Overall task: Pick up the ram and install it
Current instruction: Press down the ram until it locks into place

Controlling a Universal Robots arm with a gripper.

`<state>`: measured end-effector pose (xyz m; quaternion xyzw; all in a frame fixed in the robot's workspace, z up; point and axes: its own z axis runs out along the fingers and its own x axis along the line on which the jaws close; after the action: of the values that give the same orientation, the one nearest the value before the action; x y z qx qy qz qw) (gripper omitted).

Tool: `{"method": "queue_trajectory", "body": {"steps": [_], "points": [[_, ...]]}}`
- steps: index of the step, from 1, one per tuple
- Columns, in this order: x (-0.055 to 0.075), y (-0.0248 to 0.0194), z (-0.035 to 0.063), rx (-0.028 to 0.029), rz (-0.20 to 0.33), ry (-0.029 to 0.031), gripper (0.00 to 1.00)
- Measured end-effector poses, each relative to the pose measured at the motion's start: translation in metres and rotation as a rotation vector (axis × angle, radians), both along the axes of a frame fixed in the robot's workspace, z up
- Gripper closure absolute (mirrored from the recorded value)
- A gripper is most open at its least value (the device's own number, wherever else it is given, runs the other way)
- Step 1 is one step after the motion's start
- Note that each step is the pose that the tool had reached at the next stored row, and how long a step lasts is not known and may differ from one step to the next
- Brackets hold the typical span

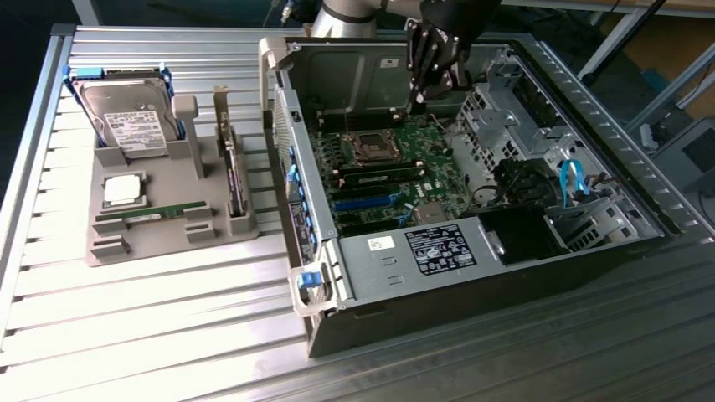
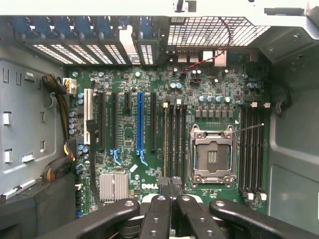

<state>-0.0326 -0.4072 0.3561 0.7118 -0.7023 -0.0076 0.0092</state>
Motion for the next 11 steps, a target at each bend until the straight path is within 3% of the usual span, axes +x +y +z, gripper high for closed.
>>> {"method": "queue_trajectory", "body": {"steps": [4, 11], "points": [[0.0, 0.0, 0.0, -0.0001, -0.041, 0.0, 0.9], [0.0, 0.0, -0.0006, -0.0001, -0.233, 0.0, 0.9]]}}
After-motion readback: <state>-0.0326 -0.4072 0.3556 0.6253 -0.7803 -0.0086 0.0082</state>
